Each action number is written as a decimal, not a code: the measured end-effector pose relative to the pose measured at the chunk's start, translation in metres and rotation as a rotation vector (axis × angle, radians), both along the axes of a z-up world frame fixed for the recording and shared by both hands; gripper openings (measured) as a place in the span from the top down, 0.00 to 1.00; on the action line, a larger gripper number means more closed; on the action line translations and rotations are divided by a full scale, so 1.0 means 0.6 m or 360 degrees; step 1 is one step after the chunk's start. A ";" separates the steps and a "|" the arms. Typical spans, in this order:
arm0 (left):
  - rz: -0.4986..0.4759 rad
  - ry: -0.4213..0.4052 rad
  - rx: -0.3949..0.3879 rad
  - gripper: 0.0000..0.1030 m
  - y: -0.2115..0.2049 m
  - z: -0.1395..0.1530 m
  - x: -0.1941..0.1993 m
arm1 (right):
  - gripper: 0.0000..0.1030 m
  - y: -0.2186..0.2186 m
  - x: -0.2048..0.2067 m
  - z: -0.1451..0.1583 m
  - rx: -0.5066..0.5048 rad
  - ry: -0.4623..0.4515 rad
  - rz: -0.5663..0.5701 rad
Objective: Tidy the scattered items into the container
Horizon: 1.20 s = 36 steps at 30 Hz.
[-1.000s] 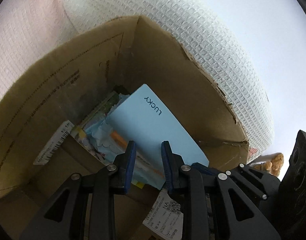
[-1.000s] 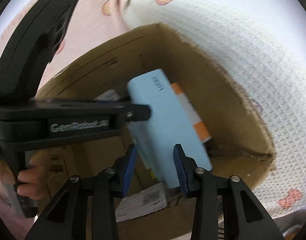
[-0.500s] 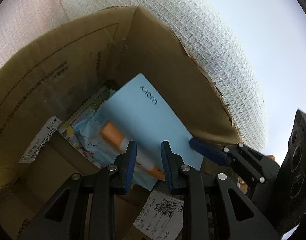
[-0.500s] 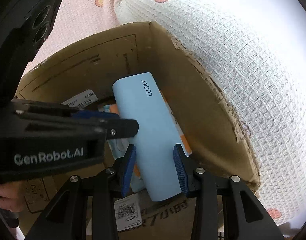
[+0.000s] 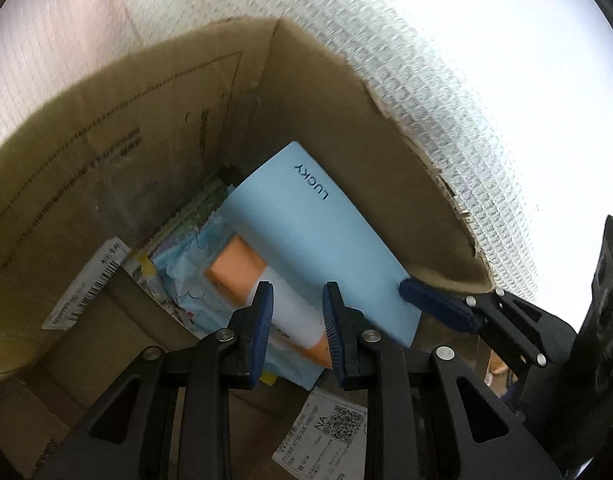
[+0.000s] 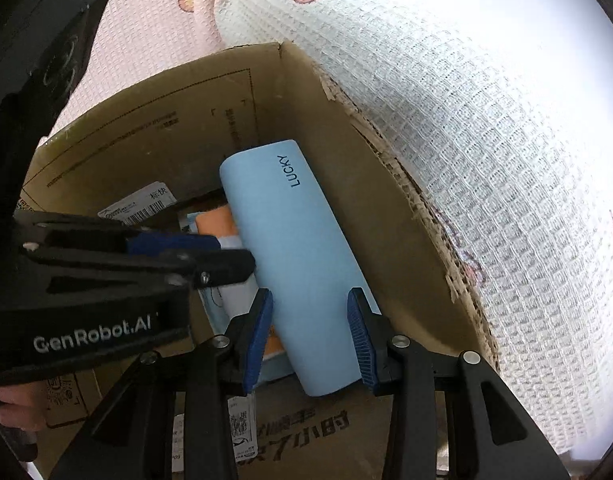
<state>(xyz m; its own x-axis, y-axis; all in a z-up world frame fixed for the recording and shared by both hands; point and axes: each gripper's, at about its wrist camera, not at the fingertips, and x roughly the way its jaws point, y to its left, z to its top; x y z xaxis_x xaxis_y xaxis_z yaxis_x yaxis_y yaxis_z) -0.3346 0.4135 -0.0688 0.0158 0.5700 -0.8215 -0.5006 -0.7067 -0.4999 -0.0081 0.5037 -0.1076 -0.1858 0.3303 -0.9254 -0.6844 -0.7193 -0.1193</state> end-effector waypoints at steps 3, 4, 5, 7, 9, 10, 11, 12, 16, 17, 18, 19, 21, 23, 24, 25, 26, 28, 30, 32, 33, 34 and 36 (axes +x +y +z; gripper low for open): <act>0.0011 0.0068 -0.0010 0.72 -0.001 0.016 0.007 | 0.65 -0.017 -0.003 0.011 -0.0012 0.0024 0.0037; 0.0029 0.0088 -0.0007 0.71 -0.004 0.024 0.009 | 0.65 -0.024 -0.005 0.016 -0.0001 0.0022 0.0049; 0.0050 0.0105 -0.0010 0.66 -0.008 0.030 0.011 | 0.65 -0.029 -0.007 0.021 0.0014 0.0019 0.0058; 0.0121 0.0144 -0.0037 0.54 -0.025 0.046 0.015 | 0.64 -0.039 -0.012 0.032 0.0044 0.0015 0.0064; 0.0219 0.0170 -0.0038 0.49 -0.055 0.065 0.023 | 0.55 -0.047 -0.014 0.043 0.0054 0.0028 0.0061; 0.0251 0.0192 -0.0025 0.49 -0.070 0.076 0.028 | 0.51 -0.052 -0.014 0.052 0.0064 0.0052 0.0051; 0.0276 0.0218 -0.0006 0.48 -0.085 0.087 0.033 | 0.45 -0.056 -0.013 0.060 0.0076 0.0074 0.0045; 0.0304 0.0243 0.0018 0.47 -0.102 0.098 0.039 | 0.43 -0.062 -0.008 0.068 0.0094 0.0091 0.0045; 0.0428 0.0301 0.0135 0.43 -0.175 0.146 0.095 | 0.39 -0.106 0.052 0.103 0.0201 0.0136 0.0103; 0.0438 0.0327 0.0146 0.40 -0.205 0.157 0.121 | 0.39 -0.116 0.049 0.109 0.0205 0.0155 0.0125; 0.0451 0.0363 0.0150 0.38 -0.219 0.165 0.122 | 0.38 -0.125 0.043 0.115 0.0204 0.0179 0.0149; 0.0475 0.0431 0.0141 0.38 -0.228 0.177 0.134 | 0.38 -0.131 0.034 0.129 0.0196 0.0211 0.0189; 0.0494 0.0523 0.0097 0.37 -0.278 0.182 0.157 | 0.38 -0.151 0.028 0.136 0.0180 0.0253 0.0255; 0.0528 0.0609 0.0026 0.37 -0.297 0.172 0.167 | 0.38 -0.171 0.013 0.130 0.0156 0.0308 0.0348; 0.0553 0.0636 -0.0001 0.37 -0.337 0.188 0.184 | 0.37 -0.175 -0.006 0.106 0.0143 0.0327 0.0388; 0.0585 0.0667 -0.0033 0.37 -0.376 0.197 0.198 | 0.37 -0.197 -0.023 0.097 0.0129 0.0348 0.0436; 0.0610 0.0686 -0.0052 0.37 -0.395 0.196 0.204 | 0.37 -0.208 -0.035 0.094 0.0124 0.0364 0.0466; 0.0678 0.0721 -0.0103 0.37 -0.438 0.183 0.214 | 0.37 -0.238 -0.061 0.092 0.0113 0.0388 0.0543; 0.0747 0.0716 -0.0141 0.37 -0.487 0.174 0.221 | 0.37 -0.265 -0.085 0.089 0.0096 0.0398 0.0591; 0.0806 0.0627 -0.0147 0.37 -0.529 0.145 0.221 | 0.36 -0.298 -0.116 0.080 0.0049 0.0425 0.0662; 0.0830 0.0578 -0.0125 0.37 -0.549 0.136 0.221 | 0.36 -0.313 -0.130 0.079 0.0023 0.0439 0.0691; 0.0856 0.0538 -0.0093 0.37 -0.572 0.130 0.222 | 0.36 -0.332 -0.148 0.070 -0.0016 0.0455 0.0736; 0.0916 0.0499 -0.0069 0.37 -0.614 0.118 0.225 | 0.32 -0.359 -0.176 0.055 -0.0098 0.0468 0.0806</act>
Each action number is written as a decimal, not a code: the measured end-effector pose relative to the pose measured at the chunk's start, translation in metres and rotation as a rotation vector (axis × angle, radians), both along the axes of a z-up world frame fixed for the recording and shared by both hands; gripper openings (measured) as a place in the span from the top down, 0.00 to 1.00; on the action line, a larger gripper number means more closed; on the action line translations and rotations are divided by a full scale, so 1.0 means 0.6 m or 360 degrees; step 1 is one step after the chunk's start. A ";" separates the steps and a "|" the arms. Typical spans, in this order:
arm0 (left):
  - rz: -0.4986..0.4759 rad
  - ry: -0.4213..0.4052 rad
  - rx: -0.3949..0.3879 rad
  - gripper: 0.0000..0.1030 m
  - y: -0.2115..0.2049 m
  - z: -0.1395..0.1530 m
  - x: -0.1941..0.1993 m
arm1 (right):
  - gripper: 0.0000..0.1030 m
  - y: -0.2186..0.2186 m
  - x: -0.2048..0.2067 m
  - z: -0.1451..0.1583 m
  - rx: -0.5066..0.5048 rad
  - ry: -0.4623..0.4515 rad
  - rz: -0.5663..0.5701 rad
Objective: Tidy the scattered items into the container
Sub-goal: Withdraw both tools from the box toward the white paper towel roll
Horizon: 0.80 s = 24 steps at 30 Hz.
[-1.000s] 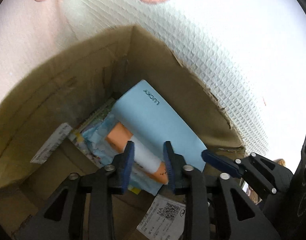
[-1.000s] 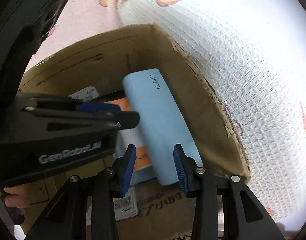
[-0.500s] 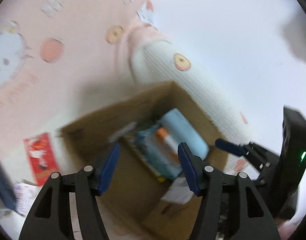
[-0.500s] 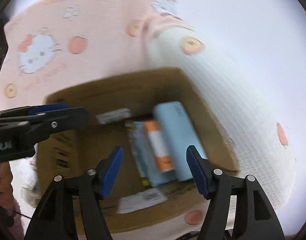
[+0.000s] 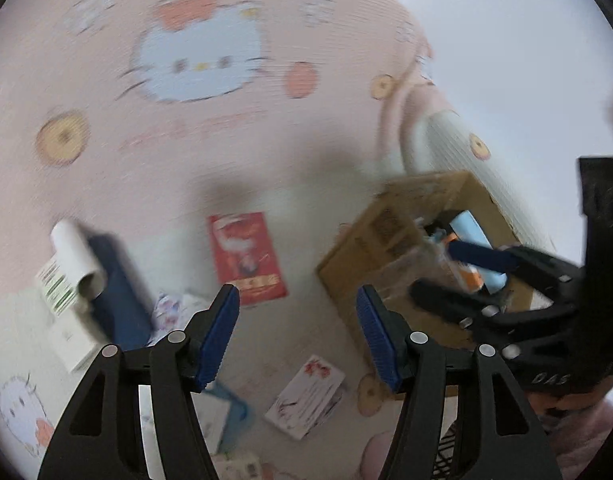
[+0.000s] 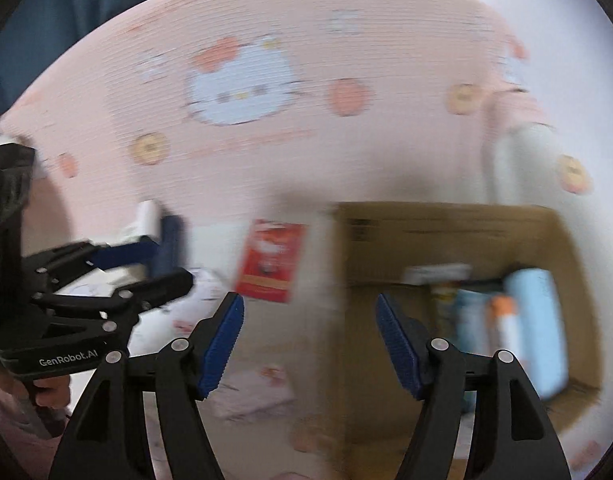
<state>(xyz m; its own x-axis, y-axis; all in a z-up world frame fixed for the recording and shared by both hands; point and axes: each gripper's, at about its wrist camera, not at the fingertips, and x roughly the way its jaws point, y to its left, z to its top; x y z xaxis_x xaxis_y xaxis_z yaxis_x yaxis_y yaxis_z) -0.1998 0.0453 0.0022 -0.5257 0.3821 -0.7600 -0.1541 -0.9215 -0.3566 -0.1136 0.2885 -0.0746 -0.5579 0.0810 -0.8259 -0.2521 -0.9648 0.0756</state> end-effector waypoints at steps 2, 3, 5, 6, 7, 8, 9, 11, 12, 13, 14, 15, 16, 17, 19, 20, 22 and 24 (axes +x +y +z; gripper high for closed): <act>0.0108 -0.0020 -0.0011 0.37 -0.046 -0.012 0.005 | 0.32 -0.024 -0.035 -0.026 -0.0087 -0.0033 0.0059; 0.0152 -0.0029 -0.0010 0.37 -0.063 -0.018 0.004 | 0.32 -0.035 -0.054 -0.038 -0.0131 -0.0054 0.0073; 0.0256 -0.0054 0.0013 0.37 -0.107 -0.030 0.009 | 0.32 -0.050 -0.078 -0.058 -0.0204 -0.0049 0.0088; 0.0299 -0.0065 0.0025 0.37 -0.125 -0.035 0.011 | 0.32 -0.056 -0.089 -0.068 -0.0243 -0.0046 0.0093; 0.0338 -0.0075 0.0042 0.37 -0.144 -0.043 0.012 | 0.32 -0.062 -0.105 -0.081 -0.0298 -0.0038 0.0088; 0.0364 -0.0081 0.0063 0.37 -0.159 -0.053 0.012 | 0.32 -0.066 -0.117 -0.089 -0.0337 -0.0022 0.0091; 0.0394 -0.0087 0.0080 0.37 -0.173 -0.064 0.012 | 0.32 -0.071 -0.132 -0.099 -0.0385 -0.0002 0.0092; 0.0476 -0.0109 0.0111 0.37 -0.202 -0.084 0.004 | 0.32 -0.080 -0.158 -0.115 -0.0468 0.0047 0.0104; 0.0523 -0.0119 0.0132 0.37 -0.218 -0.093 0.001 | 0.32 -0.085 -0.169 -0.121 -0.0512 0.0072 0.0116; 0.0593 -0.0138 0.0178 0.37 -0.239 -0.107 -0.002 | 0.32 -0.091 -0.184 -0.130 -0.0562 0.0107 0.0138; 0.0638 -0.0155 0.0221 0.37 -0.253 -0.116 -0.006 | 0.32 -0.096 -0.195 -0.137 -0.0585 0.0123 0.0147; 0.0668 -0.0170 0.0274 0.37 -0.265 -0.125 -0.009 | 0.32 -0.100 -0.203 -0.141 -0.0601 0.0133 0.0154; 0.0703 -0.0195 0.0334 0.37 -0.280 -0.137 -0.014 | 0.32 -0.104 -0.213 -0.147 -0.0618 0.0152 0.0159; 0.0724 -0.0206 0.0359 0.37 -0.288 -0.144 -0.018 | 0.32 -0.107 -0.223 -0.154 -0.0643 0.0172 0.0160; 0.0759 -0.0207 0.0363 0.37 -0.298 -0.154 -0.023 | 0.33 -0.111 -0.243 -0.173 -0.0715 0.0185 0.0165; 0.0774 -0.0198 0.0361 0.37 -0.300 -0.158 -0.026 | 0.40 -0.114 -0.251 -0.182 -0.0747 0.0183 0.0177; 0.0792 -0.0200 0.0383 0.37 -0.301 -0.169 -0.033 | 0.75 -0.121 -0.266 -0.197 -0.0767 0.0152 0.0206; 0.0817 -0.0213 0.0422 0.37 -0.304 -0.179 -0.040 | 0.81 -0.132 -0.282 -0.213 -0.0765 0.0107 0.0233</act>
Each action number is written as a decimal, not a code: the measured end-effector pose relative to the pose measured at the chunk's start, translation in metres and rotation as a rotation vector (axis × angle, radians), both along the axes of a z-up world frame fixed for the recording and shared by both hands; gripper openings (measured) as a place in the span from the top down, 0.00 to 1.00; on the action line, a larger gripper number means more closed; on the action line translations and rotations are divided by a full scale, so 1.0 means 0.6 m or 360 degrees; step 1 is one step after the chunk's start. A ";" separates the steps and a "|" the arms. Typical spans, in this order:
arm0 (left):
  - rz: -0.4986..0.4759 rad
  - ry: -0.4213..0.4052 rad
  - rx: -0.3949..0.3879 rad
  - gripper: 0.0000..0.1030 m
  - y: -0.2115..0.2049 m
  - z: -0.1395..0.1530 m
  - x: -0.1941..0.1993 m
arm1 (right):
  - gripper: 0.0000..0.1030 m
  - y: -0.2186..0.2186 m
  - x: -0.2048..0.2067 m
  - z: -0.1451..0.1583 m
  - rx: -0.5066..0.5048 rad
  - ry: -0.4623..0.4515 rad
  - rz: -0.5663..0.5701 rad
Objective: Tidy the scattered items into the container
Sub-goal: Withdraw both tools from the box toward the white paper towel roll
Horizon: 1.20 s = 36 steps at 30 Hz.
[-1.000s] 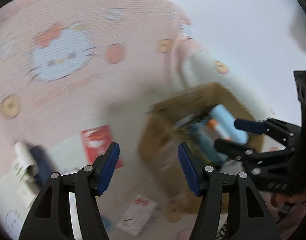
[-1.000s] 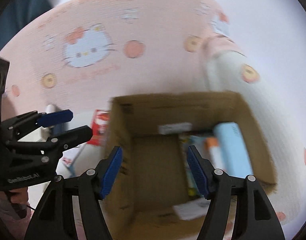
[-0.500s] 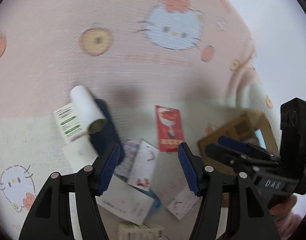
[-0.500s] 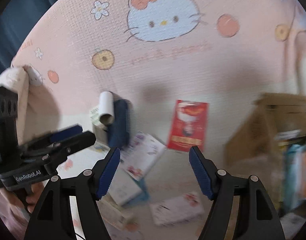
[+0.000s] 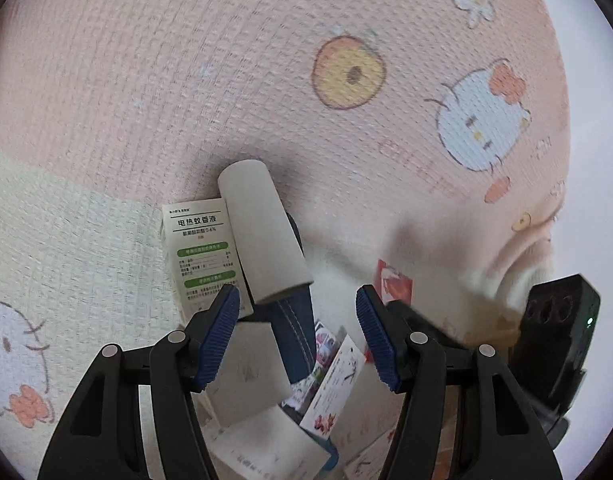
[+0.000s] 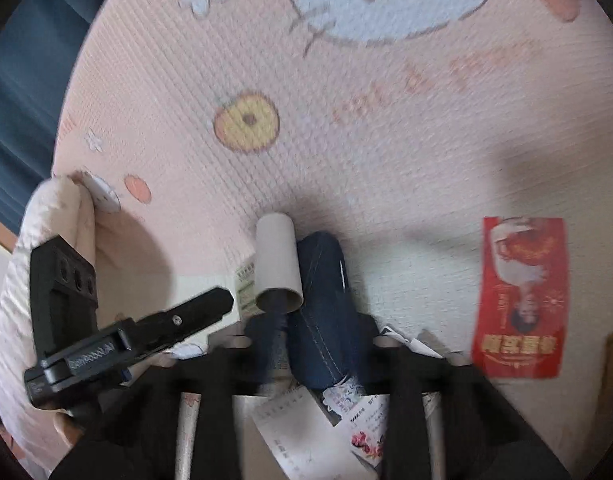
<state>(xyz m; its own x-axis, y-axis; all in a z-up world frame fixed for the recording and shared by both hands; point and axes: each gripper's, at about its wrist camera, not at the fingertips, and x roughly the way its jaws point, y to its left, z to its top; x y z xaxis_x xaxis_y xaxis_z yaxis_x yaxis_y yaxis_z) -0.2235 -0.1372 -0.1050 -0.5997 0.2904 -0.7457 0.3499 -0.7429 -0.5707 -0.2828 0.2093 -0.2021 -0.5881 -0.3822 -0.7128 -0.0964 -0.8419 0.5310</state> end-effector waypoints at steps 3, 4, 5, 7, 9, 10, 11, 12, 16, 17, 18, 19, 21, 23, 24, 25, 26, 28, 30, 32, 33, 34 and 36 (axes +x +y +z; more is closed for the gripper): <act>0.0017 -0.0011 0.0052 0.37 -0.004 -0.012 -0.012 | 0.81 -0.013 -0.021 -0.019 0.0010 -0.0031 0.0042; 0.0026 -0.0024 0.0045 0.37 -0.004 -0.016 -0.019 | 0.80 -0.015 -0.029 -0.026 -0.0010 -0.0047 0.0052; 0.0029 -0.0030 0.0032 0.37 -0.005 -0.018 -0.023 | 0.80 -0.015 -0.034 -0.031 -0.0043 -0.0057 0.0047; 0.0034 -0.0051 0.0002 0.37 -0.004 -0.024 -0.035 | 0.80 -0.011 -0.046 -0.043 -0.0121 -0.0067 0.0007; 0.0040 -0.0071 -0.0007 0.37 -0.005 -0.030 -0.042 | 0.80 -0.007 -0.056 -0.054 -0.0130 -0.0065 -0.0030; 0.0041 -0.0095 -0.0008 0.37 -0.005 -0.035 -0.047 | 0.80 -0.006 -0.062 -0.058 -0.0117 -0.0067 -0.0034; 0.0045 -0.0109 -0.0010 0.39 -0.005 -0.039 -0.049 | 0.80 -0.005 -0.068 -0.064 -0.0103 -0.0078 -0.0028; 0.0051 -0.0108 -0.0005 0.40 -0.006 -0.042 -0.050 | 0.80 -0.004 -0.073 -0.069 -0.0097 -0.0081 -0.0029; 0.0064 -0.0068 0.0037 0.56 -0.005 -0.048 -0.048 | 0.80 0.005 -0.085 -0.095 -0.0227 -0.0093 -0.0052; 0.0069 -0.0059 0.0054 0.56 -0.005 -0.049 -0.048 | 0.80 0.005 -0.087 -0.101 -0.0272 -0.0106 -0.0052; 0.0070 -0.0052 0.0066 0.56 -0.005 -0.050 -0.047 | 0.80 0.004 -0.088 -0.106 -0.0322 -0.0116 -0.0055; 0.0068 -0.0050 0.0061 0.56 -0.004 -0.049 -0.047 | 0.80 0.002 -0.088 -0.110 -0.0367 -0.0122 -0.0058; 0.0059 -0.0045 0.0053 0.56 -0.002 -0.048 -0.046 | 0.80 -0.002 -0.085 -0.111 -0.0377 -0.0109 -0.0074; 0.0046 -0.0046 0.0075 0.56 0.002 -0.047 -0.041 | 0.80 -0.002 -0.082 -0.110 -0.0377 -0.0105 -0.0064; 0.0041 -0.0037 0.0092 0.56 0.003 -0.045 -0.038 | 0.80 -0.001 -0.077 -0.109 -0.0385 -0.0106 -0.0066; 0.0032 -0.0024 0.0113 0.56 0.006 -0.043 -0.034 | 0.80 0.000 -0.071 -0.106 -0.0397 -0.0103 -0.0075; 0.0016 -0.0013 0.0129 0.57 0.009 -0.039 -0.035 | 0.80 0.002 -0.064 -0.103 -0.0405 -0.0099 -0.0083; -0.0035 0.0023 0.0141 0.57 0.022 -0.029 -0.031 | 0.80 0.008 -0.045 -0.092 -0.0411 -0.0098 -0.0100; -0.0096 0.0042 0.0149 0.57 0.038 -0.019 -0.031 | 0.80 0.020 -0.022 -0.080 -0.0442 -0.0085 -0.0128; -0.0176 0.0031 0.0185 0.58 0.065 -0.014 -0.029 | 0.80 0.032 0.008 -0.062 -0.0460 -0.0051 -0.0146; -0.0206 0.0025 0.0198 0.60 0.073 -0.014 -0.025 | 0.80 0.037 0.027 -0.051 -0.0468 -0.0027 -0.0138; -0.0241 0.0030 0.0209 0.64 0.089 -0.013 -0.020 | 0.80 0.040 0.041 -0.043 -0.0452 -0.0022 -0.0134; -0.0308 0.0056 0.0284 0.77 0.117 -0.011 -0.004 | 0.80 0.043 0.068 -0.030 -0.0356 -0.0038 -0.0153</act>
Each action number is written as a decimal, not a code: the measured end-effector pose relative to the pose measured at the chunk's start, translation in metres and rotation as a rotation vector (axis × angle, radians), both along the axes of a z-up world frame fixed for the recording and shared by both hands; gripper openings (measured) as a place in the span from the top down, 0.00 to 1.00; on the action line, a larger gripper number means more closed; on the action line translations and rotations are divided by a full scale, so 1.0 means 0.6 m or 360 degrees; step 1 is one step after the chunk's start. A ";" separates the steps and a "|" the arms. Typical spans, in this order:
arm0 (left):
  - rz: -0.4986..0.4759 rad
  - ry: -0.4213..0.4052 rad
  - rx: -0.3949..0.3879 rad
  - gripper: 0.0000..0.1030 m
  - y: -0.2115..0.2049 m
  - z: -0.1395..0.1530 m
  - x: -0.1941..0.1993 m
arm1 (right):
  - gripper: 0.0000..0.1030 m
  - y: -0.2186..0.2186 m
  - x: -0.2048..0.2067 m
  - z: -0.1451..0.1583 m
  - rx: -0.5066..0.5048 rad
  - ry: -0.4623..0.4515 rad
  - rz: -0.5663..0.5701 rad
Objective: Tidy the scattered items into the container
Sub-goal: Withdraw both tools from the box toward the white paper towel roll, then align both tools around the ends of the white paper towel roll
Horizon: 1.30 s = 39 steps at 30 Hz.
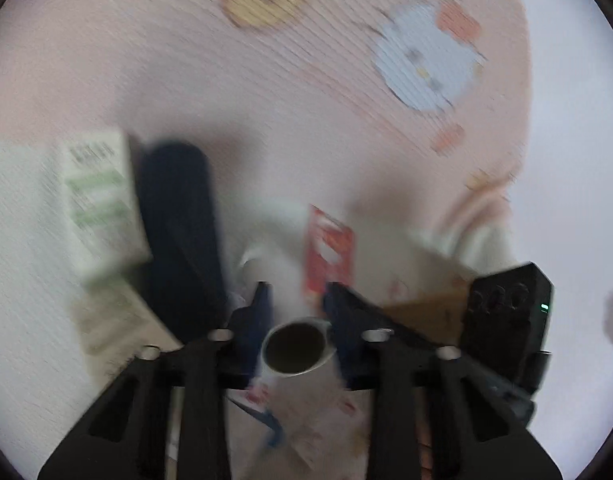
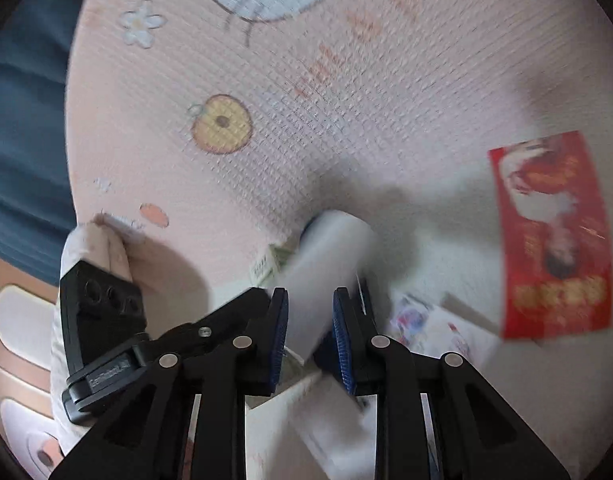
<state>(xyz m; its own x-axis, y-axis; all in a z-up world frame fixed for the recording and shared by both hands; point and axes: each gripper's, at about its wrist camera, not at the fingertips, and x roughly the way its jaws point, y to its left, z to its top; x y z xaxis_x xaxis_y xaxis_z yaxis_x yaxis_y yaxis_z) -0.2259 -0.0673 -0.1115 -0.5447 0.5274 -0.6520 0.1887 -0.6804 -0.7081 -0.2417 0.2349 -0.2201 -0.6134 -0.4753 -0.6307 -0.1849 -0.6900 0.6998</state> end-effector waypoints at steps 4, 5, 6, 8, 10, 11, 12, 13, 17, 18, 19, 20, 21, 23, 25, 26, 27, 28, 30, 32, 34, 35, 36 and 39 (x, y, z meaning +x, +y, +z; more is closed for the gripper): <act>-0.0123 -0.0015 -0.0100 0.79 0.055 0.002 0.033 | 0.80 0.005 0.055 -0.001 0.0090 -0.0072 0.0023; -0.0137 -0.0058 -0.0109 0.79 0.056 -0.003 0.045 | 0.80 0.007 0.070 -0.002 0.0097 -0.0069 0.0005; -0.0134 -0.0081 -0.0117 0.79 0.061 -0.006 0.047 | 0.80 0.016 0.085 -0.004 0.0109 -0.0069 -0.0018; -0.0132 -0.0095 -0.0169 0.79 0.069 -0.009 0.047 | 0.80 0.018 0.096 -0.009 0.0182 -0.0116 -0.0030; -0.0109 -0.0118 -0.0246 0.78 0.070 -0.009 0.048 | 0.80 0.026 0.106 -0.007 0.0257 -0.0157 -0.0042; -0.0104 -0.0124 -0.0255 0.75 0.074 -0.009 0.038 | 0.80 0.038 0.118 -0.007 0.0284 -0.0160 -0.0040; -0.0105 -0.0127 -0.0247 0.72 0.068 -0.011 0.045 | 0.80 0.041 0.124 -0.005 0.0318 -0.0162 -0.0029; -0.0100 -0.0136 -0.0237 0.70 0.070 -0.013 0.046 | 0.80 0.036 0.127 -0.001 0.0382 -0.0174 -0.0005; -0.0150 -0.0138 -0.0271 0.62 0.092 -0.015 0.032 | 0.78 0.013 0.145 0.013 0.0668 -0.0241 0.0078; -0.0181 -0.0138 -0.0284 0.60 0.099 -0.016 0.032 | 0.75 0.009 0.154 0.016 0.0743 -0.0258 0.0093; -0.0226 -0.0143 -0.0295 0.60 0.110 -0.018 0.029 | 0.72 0.010 0.163 0.019 0.0774 -0.0258 0.0103; -0.0257 -0.0150 -0.0297 0.58 0.119 -0.021 0.028 | 0.64 0.009 0.174 0.019 0.0804 -0.0254 0.0115; -0.0281 -0.0153 -0.0295 0.55 0.127 -0.022 0.028 | 0.53 0.010 0.181 0.020 0.0826 -0.0260 0.0117; -0.0325 -0.0137 -0.0298 0.53 0.142 -0.025 0.035 | 0.47 0.016 0.198 0.020 0.0855 -0.0273 0.0095; -0.0350 -0.0128 -0.0333 0.51 0.158 -0.031 0.038 | 0.46 0.021 0.214 0.017 0.0826 -0.0290 0.0088; -0.0368 -0.0128 -0.0350 0.50 0.164 -0.034 0.038 | 0.46 0.022 0.220 0.014 0.0818 -0.0297 0.0092; -0.0390 -0.0127 -0.0361 0.49 0.171 -0.038 0.039 | 0.46 0.021 0.226 0.010 0.0815 -0.0301 0.0100; -0.0415 -0.0136 -0.0373 0.49 0.178 -0.044 0.038 | 0.46 0.017 0.230 0.001 0.0833 -0.0311 0.0123; -0.0442 -0.0176 -0.0366 0.49 0.188 -0.057 0.036 | 0.45 0.009 0.233 -0.017 0.0919 -0.0367 0.0159; -0.0459 -0.0182 -0.0298 0.49 0.194 -0.069 0.036 | 0.45 0.007 0.235 -0.032 0.0937 -0.0373 0.0189; -0.0455 -0.0204 -0.0252 0.49 0.198 -0.080 0.038 | 0.46 0.006 0.237 -0.044 0.0961 -0.0347 0.0175; -0.0451 -0.0209 -0.0236 0.49 0.199 -0.084 0.039 | 0.46 0.006 0.237 -0.049 0.0979 -0.0337 0.0170; -0.0453 -0.0212 -0.0218 0.49 0.201 -0.087 0.040 | 0.49 0.005 0.237 -0.055 0.1001 -0.0319 0.0166; -0.0475 -0.0234 -0.0181 0.49 0.205 -0.095 0.042 | 0.58 0.000 0.234 -0.063 0.1005 -0.0279 0.0202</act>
<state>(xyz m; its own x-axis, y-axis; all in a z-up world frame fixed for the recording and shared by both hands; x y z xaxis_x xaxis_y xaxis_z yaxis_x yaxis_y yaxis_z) -0.2006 0.0559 -0.1686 -0.2736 0.5690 -0.7755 0.0637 -0.7938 -0.6048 -0.1013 0.2346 -0.2582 -0.4400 -0.0438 -0.8969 -0.1496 -0.9813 0.1213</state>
